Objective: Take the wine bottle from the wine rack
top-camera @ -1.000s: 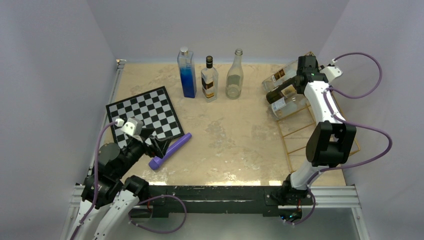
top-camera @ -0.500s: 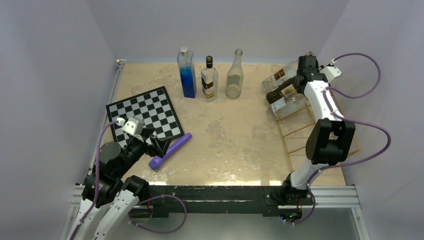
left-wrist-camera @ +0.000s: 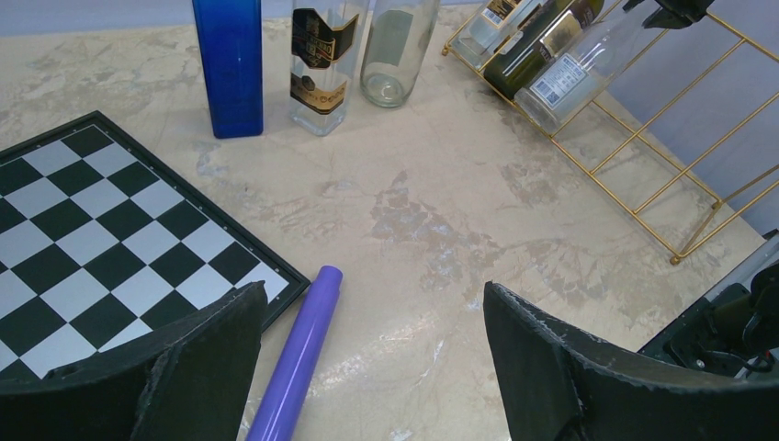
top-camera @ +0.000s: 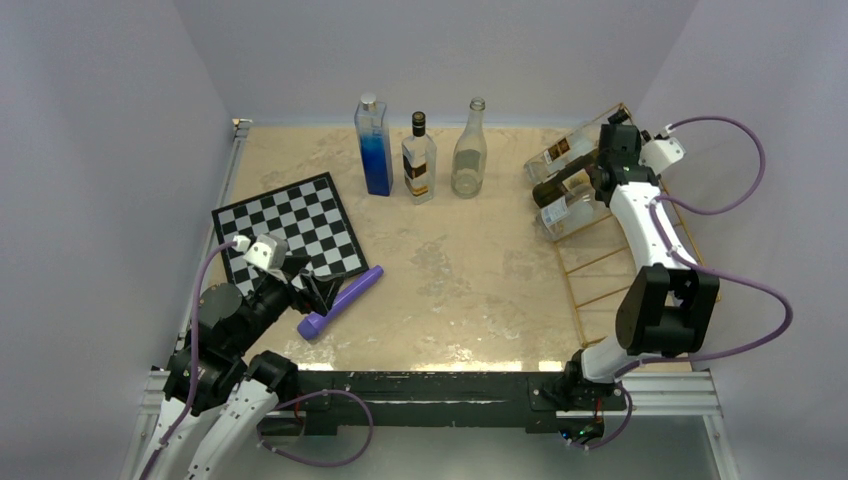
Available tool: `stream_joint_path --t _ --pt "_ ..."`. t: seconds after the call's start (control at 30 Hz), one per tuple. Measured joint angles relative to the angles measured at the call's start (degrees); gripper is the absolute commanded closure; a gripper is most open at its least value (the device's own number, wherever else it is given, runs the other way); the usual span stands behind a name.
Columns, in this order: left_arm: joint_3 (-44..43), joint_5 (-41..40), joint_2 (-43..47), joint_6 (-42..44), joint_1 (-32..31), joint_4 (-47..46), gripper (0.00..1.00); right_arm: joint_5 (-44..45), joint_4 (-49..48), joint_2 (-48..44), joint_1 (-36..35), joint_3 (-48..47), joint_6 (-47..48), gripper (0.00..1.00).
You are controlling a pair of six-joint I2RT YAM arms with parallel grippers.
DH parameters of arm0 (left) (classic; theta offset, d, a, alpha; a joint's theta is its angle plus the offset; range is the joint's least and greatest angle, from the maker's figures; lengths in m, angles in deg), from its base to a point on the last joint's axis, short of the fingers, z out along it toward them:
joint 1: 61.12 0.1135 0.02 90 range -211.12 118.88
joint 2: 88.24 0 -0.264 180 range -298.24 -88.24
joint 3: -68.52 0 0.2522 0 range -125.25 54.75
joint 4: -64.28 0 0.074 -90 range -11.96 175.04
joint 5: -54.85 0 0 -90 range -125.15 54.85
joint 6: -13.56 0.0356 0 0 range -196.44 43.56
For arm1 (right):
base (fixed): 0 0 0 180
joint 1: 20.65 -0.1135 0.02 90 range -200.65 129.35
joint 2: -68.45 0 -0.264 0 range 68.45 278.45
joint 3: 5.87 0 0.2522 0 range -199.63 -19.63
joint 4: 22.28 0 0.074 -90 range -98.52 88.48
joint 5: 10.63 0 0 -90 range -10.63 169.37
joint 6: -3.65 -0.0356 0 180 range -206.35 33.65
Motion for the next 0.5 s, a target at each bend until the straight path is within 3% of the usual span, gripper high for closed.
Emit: stream_joint_path --t 0.5 --pt "0.0 0.0 0.0 0.0 0.0 0.0 0.09 -6.1 -11.4 -10.1 -0.9 11.3 6.9 1.0"
